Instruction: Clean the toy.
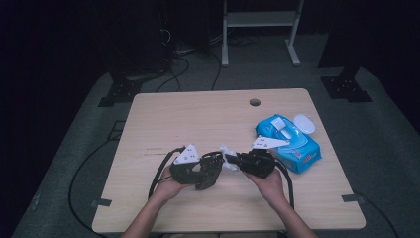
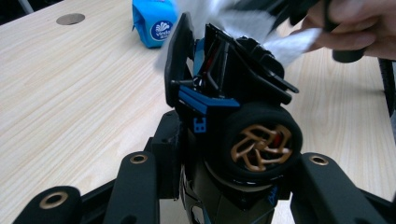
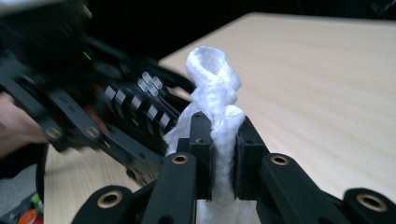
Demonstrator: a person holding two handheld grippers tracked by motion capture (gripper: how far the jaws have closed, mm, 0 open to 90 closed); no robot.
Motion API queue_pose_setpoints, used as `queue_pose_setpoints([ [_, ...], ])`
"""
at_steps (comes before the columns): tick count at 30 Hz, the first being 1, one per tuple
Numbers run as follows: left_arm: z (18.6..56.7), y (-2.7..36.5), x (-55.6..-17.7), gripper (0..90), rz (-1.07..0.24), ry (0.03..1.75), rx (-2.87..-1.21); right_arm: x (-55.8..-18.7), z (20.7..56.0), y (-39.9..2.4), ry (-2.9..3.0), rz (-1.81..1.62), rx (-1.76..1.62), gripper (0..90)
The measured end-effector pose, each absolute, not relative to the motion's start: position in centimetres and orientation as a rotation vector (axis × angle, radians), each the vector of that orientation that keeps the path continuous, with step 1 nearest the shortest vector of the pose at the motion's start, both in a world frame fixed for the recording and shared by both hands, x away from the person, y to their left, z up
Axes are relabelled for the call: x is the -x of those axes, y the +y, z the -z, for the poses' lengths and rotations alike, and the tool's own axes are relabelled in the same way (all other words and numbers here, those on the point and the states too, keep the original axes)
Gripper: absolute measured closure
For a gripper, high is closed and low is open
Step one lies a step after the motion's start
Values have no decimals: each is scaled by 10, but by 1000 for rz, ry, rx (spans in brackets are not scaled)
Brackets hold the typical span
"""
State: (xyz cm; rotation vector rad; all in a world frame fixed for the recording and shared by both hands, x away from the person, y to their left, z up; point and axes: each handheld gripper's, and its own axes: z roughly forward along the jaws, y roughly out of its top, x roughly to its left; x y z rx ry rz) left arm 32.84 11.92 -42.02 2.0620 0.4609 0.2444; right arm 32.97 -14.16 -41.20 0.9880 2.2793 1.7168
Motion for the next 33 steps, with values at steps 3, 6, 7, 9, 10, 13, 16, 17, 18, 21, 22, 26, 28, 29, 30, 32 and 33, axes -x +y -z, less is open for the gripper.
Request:
queue_pose_setpoints([
  [3,420,117,-330,571,-244,462,-2066,-329,409,-145,2261,-1733,-987,799],
  [6,421,112,-331,571,-249,468,-2070,-329,409,-148,2252,-1740,-998,800],
  [7,421,110,-332,570,-247,468,-2071,-328,408,-148,2247,-1737,-995,800],
  [9,422,107,-335,569,-245,475,-2074,-328,406,-149,2239,-1730,-991,799],
  [10,423,105,-336,569,-242,480,-2078,-328,406,-150,2236,-1722,-992,799],
  [13,425,101,-341,566,-229,500,-2096,-329,406,-155,2227,-1713,-1013,800],
  [16,425,99,-344,564,-211,506,-2111,-330,406,-158,2220,-1708,-1027,800],
  [17,425,99,-345,564,-208,505,-2112,-330,406,-158,2221,-1706,-1029,800],
  [18,425,99,-345,564,-201,511,-2112,-330,406,-158,2220,-1699,-1030,800],
  [21,423,100,-345,565,-193,504,-2112,-332,407,-161,2208,-1708,-1069,802],
  [22,423,101,-343,567,-194,494,-2109,-333,409,-162,2207,-1702,-1088,802],
  [26,421,102,-341,569,-212,482,-2117,-342,423,-169,2221,-1619,-1188,802],
  [28,420,104,-341,569,-221,483,-2125,-345,429,-173,2218,-1618,-1226,802],
  [29,420,105,-341,569,-220,489,-2121,-346,429,-175,2215,-1624,-1232,802],
  [30,421,106,-342,569,-213,493,-2117,-346,428,-176,2212,-1637,-1226,802],
  [32,423,105,-344,569,-197,499,-2110,-343,423,-177,2199,-1677,-1199,802],
  [33,423,104,-344,569,-190,496,-2118,-342,419,-177,2194,-1698,-1177,802],
])
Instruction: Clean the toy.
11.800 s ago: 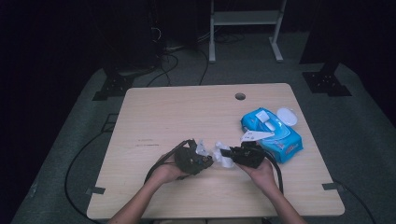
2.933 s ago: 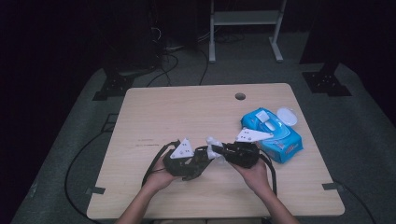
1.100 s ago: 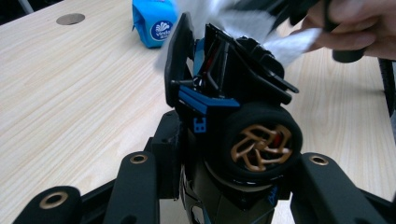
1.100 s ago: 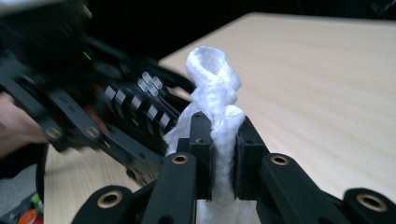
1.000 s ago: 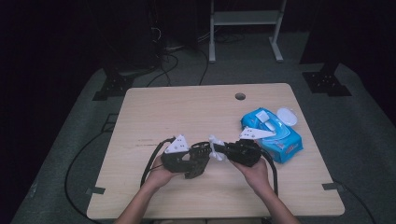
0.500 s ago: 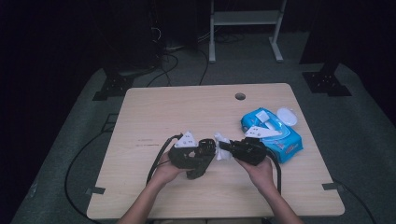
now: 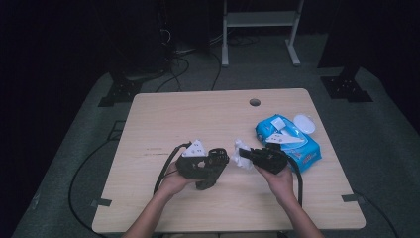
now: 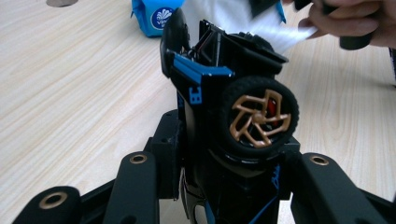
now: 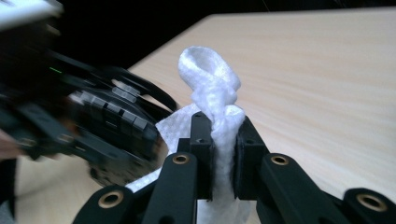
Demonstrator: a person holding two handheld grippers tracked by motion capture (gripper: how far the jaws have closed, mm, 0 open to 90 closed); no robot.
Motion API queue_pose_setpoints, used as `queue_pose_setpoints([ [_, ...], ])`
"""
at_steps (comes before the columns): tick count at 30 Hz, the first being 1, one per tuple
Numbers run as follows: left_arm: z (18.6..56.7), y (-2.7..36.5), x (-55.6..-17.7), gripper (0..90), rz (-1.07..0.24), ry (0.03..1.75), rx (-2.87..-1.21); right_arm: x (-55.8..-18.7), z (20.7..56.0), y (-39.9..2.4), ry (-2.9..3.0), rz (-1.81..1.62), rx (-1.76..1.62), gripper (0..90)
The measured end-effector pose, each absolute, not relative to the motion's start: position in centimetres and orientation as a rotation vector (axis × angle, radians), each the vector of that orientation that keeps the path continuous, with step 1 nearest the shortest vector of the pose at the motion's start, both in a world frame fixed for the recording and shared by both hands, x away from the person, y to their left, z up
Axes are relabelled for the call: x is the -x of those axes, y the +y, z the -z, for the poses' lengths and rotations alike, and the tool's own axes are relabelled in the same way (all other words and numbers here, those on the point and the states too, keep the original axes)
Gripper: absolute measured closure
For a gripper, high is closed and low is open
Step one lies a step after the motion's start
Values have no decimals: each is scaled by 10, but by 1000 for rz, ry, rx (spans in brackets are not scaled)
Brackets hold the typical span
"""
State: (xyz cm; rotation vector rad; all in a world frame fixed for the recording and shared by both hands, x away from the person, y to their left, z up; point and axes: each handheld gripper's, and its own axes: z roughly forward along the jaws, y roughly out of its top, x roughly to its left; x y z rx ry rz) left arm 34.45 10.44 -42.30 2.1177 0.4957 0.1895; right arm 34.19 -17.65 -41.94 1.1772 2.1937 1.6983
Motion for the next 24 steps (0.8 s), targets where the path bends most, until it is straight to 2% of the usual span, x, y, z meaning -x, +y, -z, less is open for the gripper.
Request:
queue_pose_setpoints([
  [6,429,92,-347,567,-164,505,-2158,-332,407,-172,2205,-1678,-1087,802],
  [11,439,84,-347,568,-217,483,-2314,-330,413,-174,2240,-1635,-1089,801],
  [18,441,84,-349,567,-192,509,-2372,-332,421,-159,2319,-1593,-1066,800],
  [24,435,89,-350,555,-173,502,-2340,-333,424,-155,2340,-1595,-1070,800],
])
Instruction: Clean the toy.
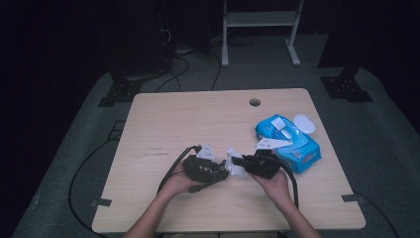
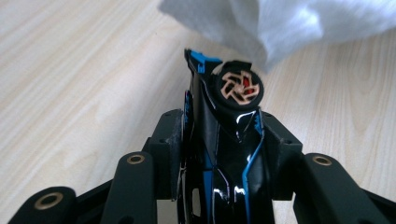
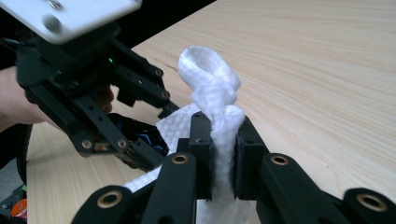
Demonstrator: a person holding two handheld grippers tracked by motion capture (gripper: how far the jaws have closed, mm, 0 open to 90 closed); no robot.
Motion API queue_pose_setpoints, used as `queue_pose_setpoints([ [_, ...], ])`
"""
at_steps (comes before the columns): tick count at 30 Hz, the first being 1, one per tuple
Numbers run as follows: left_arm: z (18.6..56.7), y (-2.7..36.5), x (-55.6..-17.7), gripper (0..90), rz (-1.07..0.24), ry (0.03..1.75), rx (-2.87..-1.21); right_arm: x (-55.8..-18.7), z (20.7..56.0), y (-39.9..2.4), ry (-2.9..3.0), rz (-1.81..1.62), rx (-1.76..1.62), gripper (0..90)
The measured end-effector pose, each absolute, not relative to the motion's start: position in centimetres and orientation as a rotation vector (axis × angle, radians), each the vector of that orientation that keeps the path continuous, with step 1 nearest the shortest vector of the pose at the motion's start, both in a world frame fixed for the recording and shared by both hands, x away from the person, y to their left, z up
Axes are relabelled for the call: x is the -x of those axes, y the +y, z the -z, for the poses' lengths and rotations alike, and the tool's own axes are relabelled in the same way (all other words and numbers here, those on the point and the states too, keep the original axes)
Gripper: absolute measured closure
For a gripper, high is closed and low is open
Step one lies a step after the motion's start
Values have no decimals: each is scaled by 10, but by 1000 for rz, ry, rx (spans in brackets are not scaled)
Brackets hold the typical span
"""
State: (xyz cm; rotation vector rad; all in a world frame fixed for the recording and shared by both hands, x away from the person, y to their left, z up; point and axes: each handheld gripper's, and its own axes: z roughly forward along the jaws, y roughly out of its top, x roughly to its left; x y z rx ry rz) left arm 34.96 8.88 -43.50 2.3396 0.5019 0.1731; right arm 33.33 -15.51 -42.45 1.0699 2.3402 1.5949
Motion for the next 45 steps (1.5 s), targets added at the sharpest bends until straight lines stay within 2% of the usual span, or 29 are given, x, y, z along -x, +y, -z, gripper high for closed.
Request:
queue_pose_setpoints([
  [10,424,104,-346,533,-137,501,-2261,-335,426,-154,2354,-1609,-1074,799],
  [22,416,142,-351,497,-93,611,-2146,-338,421,-138,2398,-1652,-1034,799],
  [25,421,143,-353,447,-51,632,-2163,-342,421,-132,2413,-1668,-1032,799],
  [34,434,148,-358,405,76,681,-2113,-345,428,-117,2499,-1618,-1018,799],
  [45,439,145,-352,346,125,676,-2107,-335,432,-121,2548,-1585,-984,799],
])
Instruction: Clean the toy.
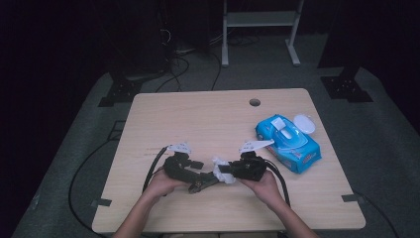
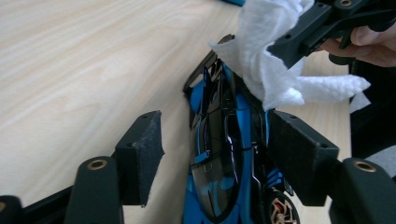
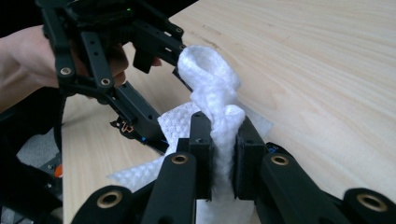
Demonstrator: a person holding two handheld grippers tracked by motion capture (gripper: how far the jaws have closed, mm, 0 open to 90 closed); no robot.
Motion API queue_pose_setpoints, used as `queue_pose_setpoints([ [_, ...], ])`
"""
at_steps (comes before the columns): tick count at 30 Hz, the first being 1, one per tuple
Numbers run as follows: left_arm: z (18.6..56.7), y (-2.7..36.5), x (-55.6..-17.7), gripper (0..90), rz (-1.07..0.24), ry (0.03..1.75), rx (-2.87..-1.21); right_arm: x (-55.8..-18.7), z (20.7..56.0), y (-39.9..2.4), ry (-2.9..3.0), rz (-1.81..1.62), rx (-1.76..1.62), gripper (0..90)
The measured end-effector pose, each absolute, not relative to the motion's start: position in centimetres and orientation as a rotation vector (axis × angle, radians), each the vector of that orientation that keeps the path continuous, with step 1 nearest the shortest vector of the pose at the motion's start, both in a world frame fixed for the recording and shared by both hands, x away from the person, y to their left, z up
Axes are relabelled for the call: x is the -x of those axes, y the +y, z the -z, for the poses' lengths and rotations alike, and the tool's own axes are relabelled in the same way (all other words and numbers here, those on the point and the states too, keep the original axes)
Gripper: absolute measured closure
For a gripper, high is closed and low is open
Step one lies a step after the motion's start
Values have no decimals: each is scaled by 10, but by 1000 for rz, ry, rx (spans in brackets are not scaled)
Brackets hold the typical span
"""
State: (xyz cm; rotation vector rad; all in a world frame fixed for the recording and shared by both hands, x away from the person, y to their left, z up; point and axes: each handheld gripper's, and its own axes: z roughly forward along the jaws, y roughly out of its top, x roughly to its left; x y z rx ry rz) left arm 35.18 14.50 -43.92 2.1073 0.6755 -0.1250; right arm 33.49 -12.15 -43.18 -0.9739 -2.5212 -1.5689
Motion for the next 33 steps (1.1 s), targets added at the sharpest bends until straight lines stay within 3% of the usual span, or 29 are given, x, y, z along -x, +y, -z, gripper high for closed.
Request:
queue_pose_setpoints([
  [12,449,127,-327,211,42,659,-2180,-306,435,-130,-2622,1524,902,799],
  [22,468,103,-310,210,-92,545,-2385,-296,452,-134,-2713,1397,900,798],
  [33,469,98,-306,162,-179,514,-2422,-291,452,-154,-2689,1417,933,790],
])
